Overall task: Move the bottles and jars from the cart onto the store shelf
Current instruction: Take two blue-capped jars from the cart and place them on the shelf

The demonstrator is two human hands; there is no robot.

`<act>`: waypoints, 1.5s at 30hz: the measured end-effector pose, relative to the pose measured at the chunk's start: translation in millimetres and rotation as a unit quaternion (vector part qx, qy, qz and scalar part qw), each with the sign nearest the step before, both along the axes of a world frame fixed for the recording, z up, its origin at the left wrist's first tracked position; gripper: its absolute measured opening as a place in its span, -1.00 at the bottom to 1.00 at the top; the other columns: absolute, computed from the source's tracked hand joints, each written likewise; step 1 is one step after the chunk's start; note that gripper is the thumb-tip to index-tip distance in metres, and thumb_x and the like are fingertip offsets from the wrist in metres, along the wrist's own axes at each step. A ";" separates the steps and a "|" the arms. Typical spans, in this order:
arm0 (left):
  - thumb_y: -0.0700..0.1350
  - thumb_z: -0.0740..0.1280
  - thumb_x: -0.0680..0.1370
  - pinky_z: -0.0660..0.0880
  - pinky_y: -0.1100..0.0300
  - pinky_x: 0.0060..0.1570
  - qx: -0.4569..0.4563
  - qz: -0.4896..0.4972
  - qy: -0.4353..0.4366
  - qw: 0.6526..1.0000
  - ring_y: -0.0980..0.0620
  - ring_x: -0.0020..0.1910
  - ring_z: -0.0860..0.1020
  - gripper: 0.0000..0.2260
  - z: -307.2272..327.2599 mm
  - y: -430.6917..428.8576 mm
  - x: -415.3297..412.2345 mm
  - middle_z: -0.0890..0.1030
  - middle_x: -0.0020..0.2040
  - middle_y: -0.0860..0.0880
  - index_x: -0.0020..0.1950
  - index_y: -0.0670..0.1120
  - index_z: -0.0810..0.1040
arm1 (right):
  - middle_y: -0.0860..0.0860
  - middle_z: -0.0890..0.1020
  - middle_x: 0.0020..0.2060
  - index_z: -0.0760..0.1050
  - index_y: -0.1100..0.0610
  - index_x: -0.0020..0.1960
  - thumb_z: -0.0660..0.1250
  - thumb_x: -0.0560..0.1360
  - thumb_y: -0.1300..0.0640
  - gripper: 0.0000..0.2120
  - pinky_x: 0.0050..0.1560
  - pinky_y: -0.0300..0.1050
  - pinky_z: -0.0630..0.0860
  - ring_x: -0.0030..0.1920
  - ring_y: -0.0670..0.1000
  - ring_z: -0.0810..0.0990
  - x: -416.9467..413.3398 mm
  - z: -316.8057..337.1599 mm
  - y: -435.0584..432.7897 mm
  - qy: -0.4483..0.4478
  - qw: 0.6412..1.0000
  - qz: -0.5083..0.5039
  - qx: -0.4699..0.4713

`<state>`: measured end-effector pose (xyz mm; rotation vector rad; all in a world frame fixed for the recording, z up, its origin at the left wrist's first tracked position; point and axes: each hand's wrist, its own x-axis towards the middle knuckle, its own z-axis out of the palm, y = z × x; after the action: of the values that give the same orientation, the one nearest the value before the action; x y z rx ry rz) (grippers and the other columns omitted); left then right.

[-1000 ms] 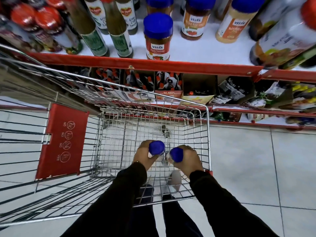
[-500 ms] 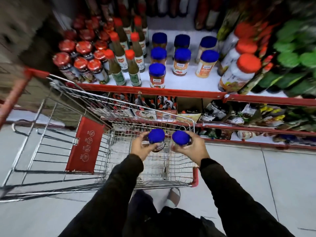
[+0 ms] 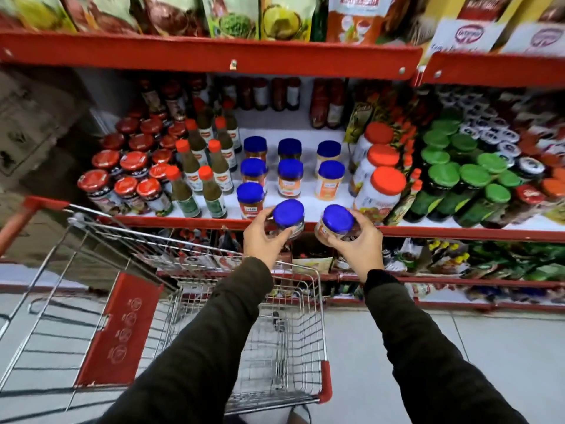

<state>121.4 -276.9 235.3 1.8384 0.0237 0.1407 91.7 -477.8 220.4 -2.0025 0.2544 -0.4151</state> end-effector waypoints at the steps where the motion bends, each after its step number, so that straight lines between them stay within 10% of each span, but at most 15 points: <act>1: -0.27 0.54 0.38 0.37 0.67 -0.10 0.005 0.010 -0.003 1.000 0.10 0.03 0.53 -0.52 2.1 -5.8 9.8 0.56 0.07 0.01 0.27 -0.13 0.52 | -0.05 0.65 0.03 0.52 -0.06 0.19 0.64 0.27 -0.02 -0.45 0.07 -0.30 0.47 0.00 -0.13 0.58 9.2 3.6 -3.1 -0.007 1.000 -0.002 -0.002; 7: -0.26 0.51 0.41 0.43 0.30 0.16 0.017 0.049 0.051 0.997 0.09 0.10 0.53 -0.49 4.1 -34.0 59.2 0.61 0.21 -0.11 0.32 -0.15 0.47 | 0.06 0.68 0.07 0.54 0.07 0.20 0.63 0.31 -0.01 -0.47 0.14 0.11 0.59 0.06 0.12 0.63 59.8 10.6 -18.7 0.020 1.000 -0.006 0.004; 11: -0.28 0.50 0.41 0.30 0.54 0.02 0.048 0.053 0.074 0.995 0.10 0.01 0.50 -0.52 -4.8 -42.1 74.9 0.62 0.18 -0.15 0.31 -0.18 0.48 | 0.06 0.66 -0.03 0.55 0.09 0.15 0.64 0.29 0.09 -0.51 0.13 0.07 0.58 0.00 0.12 0.62 77.0 3.4 -19.9 0.047 0.999 -0.006 -0.008; 21: -0.26 0.44 0.47 0.38 0.24 0.22 0.060 0.029 0.104 0.992 -0.05 0.24 0.55 -0.47 -8.0 -47.1 74.1 0.57 0.29 -0.12 0.42 -0.14 0.39 | 0.17 0.62 0.24 0.37 0.19 0.45 0.52 0.44 0.19 -0.36 0.20 -0.10 0.46 0.24 0.17 0.59 87.9 -2.6 -20.6 0.109 0.992 0.022 -0.058; 26: -0.16 0.33 0.57 0.35 -0.08 0.43 0.043 -0.015 0.048 0.998 -0.09 0.46 0.36 -0.45 -6.6 -32.0 50.4 0.35 0.50 -0.10 0.53 -0.05 0.24 | 0.19 0.33 0.46 0.19 0.19 0.55 0.42 0.52 0.12 -0.31 0.46 0.09 0.35 0.47 0.21 0.34 62.3 4.7 -2.1 0.065 0.985 0.007 -0.157; 31: 0.10 0.13 0.64 0.29 0.08 0.45 0.153 -0.040 -0.056 0.986 0.07 0.51 0.27 -0.54 -10.2 12.7 26.1 0.26 0.55 0.03 0.53 0.13 0.15 | 0.14 0.34 0.47 0.33 0.15 0.47 0.31 0.57 0.05 -0.49 0.53 0.27 0.15 0.53 0.19 0.26 39.9 10.7 44.8 -0.007 0.972 -0.025 -0.234; 37: 0.04 0.12 0.64 0.05 -0.07 0.56 0.272 0.025 -0.115 0.955 0.02 0.58 0.11 -0.53 -10.5 90.7 23.9 0.19 0.58 -0.01 0.55 0.02 0.16 | 0.07 0.27 0.56 0.27 0.06 0.52 0.29 0.58 -0.01 -0.46 0.60 0.14 -0.07 0.61 0.10 0.11 51.8 18.0 123.2 -0.017 0.972 0.048 -0.229; 45: -0.04 0.17 0.64 0.10 0.11 0.50 0.160 0.089 -0.068 0.981 0.03 0.59 0.03 -0.46 2.7 184.1 56.8 0.05 0.61 -0.03 0.58 -0.05 0.06 | 0.07 0.44 0.45 0.37 0.12 0.48 0.37 0.57 0.06 -0.49 0.46 -0.10 0.32 0.45 0.08 0.42 92.2 36.3 220.5 0.023 0.985 0.128 -0.110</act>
<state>178.2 -92.8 238.0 2.1417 0.0745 0.4157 184.0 -257.2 256.7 -2.2275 -0.0239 -0.2415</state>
